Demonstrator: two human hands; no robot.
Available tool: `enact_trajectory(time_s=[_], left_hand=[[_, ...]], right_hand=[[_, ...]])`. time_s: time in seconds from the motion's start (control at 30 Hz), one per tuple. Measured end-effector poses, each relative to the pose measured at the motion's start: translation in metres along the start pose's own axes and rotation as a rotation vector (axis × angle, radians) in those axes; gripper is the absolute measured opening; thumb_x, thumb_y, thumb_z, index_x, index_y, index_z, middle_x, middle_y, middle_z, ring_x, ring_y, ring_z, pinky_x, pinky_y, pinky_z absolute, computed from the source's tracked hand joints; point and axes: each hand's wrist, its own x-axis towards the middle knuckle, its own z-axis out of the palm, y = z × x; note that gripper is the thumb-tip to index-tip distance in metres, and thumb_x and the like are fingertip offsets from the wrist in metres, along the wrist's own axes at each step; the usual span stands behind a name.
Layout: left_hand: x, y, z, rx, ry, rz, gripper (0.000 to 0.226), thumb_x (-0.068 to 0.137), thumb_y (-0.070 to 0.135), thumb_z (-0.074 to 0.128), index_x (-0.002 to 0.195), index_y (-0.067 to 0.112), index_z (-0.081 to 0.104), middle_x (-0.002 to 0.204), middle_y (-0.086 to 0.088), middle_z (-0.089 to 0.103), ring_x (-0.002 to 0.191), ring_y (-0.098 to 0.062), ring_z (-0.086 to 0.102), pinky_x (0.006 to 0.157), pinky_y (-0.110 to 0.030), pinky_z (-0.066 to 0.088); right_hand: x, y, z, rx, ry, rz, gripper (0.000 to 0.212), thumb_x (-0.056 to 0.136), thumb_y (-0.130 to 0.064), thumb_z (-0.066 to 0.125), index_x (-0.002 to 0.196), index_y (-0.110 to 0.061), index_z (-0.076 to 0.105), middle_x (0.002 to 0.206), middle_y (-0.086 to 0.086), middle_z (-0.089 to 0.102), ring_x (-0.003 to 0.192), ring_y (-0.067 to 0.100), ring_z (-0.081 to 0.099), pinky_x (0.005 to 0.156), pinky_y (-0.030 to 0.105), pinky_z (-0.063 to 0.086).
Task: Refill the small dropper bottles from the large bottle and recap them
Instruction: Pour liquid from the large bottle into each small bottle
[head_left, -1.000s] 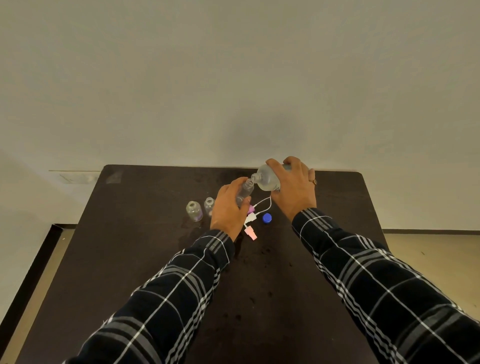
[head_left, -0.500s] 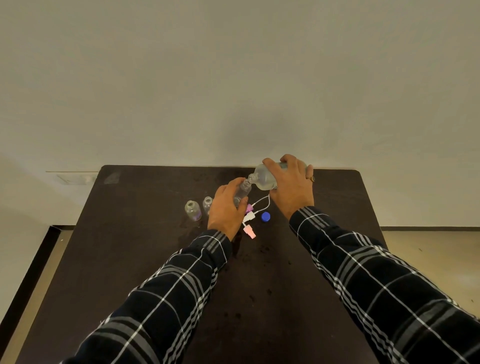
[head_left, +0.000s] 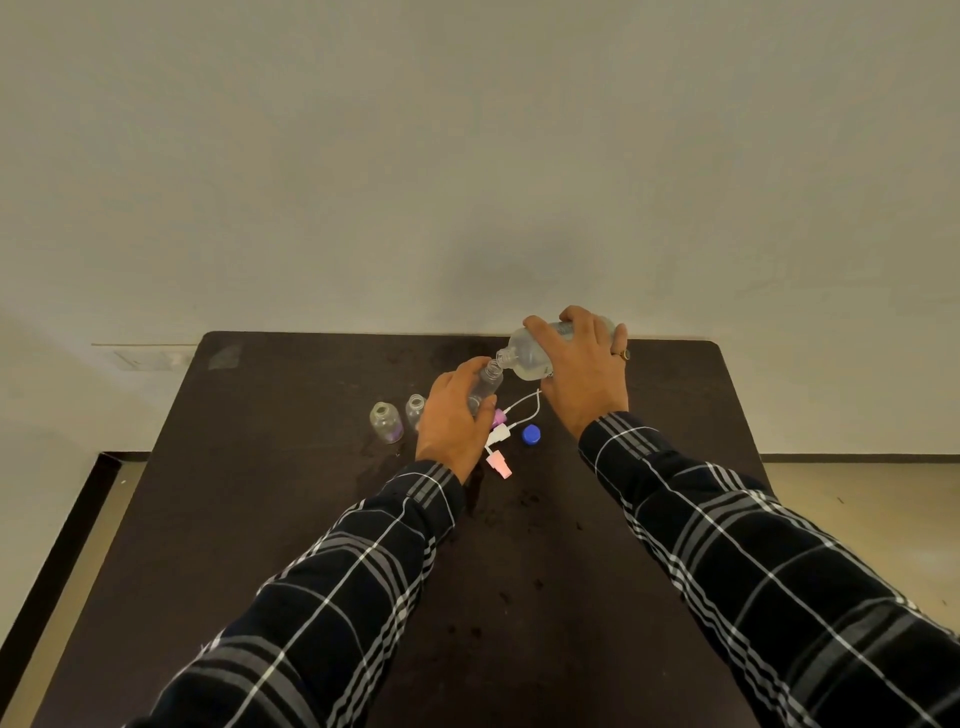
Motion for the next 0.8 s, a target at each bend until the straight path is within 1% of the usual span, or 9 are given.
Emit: enact_trajectory(time_s=[0.13, 0.23, 0.4, 0.6, 0.8], left_hand=[[0.0008, 0.0007, 0.0001, 0.007, -0.007, 0.008, 0.050, 0.093, 0.022, 0.064, 0.139, 0.025, 0.046, 0.132, -0.002, 0.056, 0.127, -0.021, 0.048, 0.097, -0.026, 0.030], [0.0003, 0.0005, -0.0005, 0.001, -0.010, 0.001, 0.051, 0.093, 0.021, 0.064, 0.141, 0.025, 0.045, 0.133, -0.003, 0.055, 0.128, -0.021, 0.047, 0.099, -0.026, 0.031], [-0.0014, 0.0006, -0.0013, 0.000, -0.016, -0.007, 0.051, 0.093, 0.020, 0.063, 0.140, 0.027, 0.045, 0.131, -0.002, 0.055, 0.127, -0.021, 0.047, 0.100, -0.030, 0.035], [0.0003, 0.0004, 0.0000, 0.017, -0.016, -0.009, 0.051, 0.093, 0.023, 0.063, 0.141, 0.025, 0.045, 0.132, -0.002, 0.056, 0.128, -0.021, 0.047, 0.097, -0.026, 0.030], [-0.0003, -0.0004, -0.0007, 0.012, -0.021, -0.016, 0.050, 0.094, 0.024, 0.062, 0.141, 0.026, 0.045, 0.134, -0.002, 0.055, 0.127, -0.020, 0.048, 0.097, -0.025, 0.029]], right_hand=[[-0.0008, -0.0007, -0.0007, -0.006, -0.009, 0.006, 0.072, 0.078, -0.020, 0.078, 0.138, -0.040, 0.044, 0.139, 0.010, 0.039, 0.133, 0.035, 0.037, 0.116, 0.066, 0.016], [-0.0009, -0.0016, -0.0012, -0.005, -0.002, 0.007, 0.072, 0.079, -0.019, 0.078, 0.138, -0.039, 0.044, 0.139, 0.010, 0.039, 0.133, 0.036, 0.037, 0.116, 0.066, 0.016], [-0.0007, -0.0021, -0.0035, -0.023, -0.002, -0.004, 0.070, 0.079, -0.020, 0.078, 0.138, -0.040, 0.044, 0.139, 0.010, 0.039, 0.132, 0.035, 0.038, 0.115, 0.067, 0.017], [-0.0013, -0.0023, -0.0050, -0.018, 0.027, -0.010, 0.071, 0.077, -0.017, 0.080, 0.136, -0.038, 0.047, 0.136, 0.010, 0.042, 0.130, 0.035, 0.039, 0.115, 0.066, 0.018], [-0.0022, -0.0031, -0.0059, -0.012, 0.028, -0.013, 0.071, 0.076, -0.017, 0.079, 0.135, -0.038, 0.046, 0.136, 0.010, 0.042, 0.129, 0.035, 0.040, 0.116, 0.066, 0.016]])
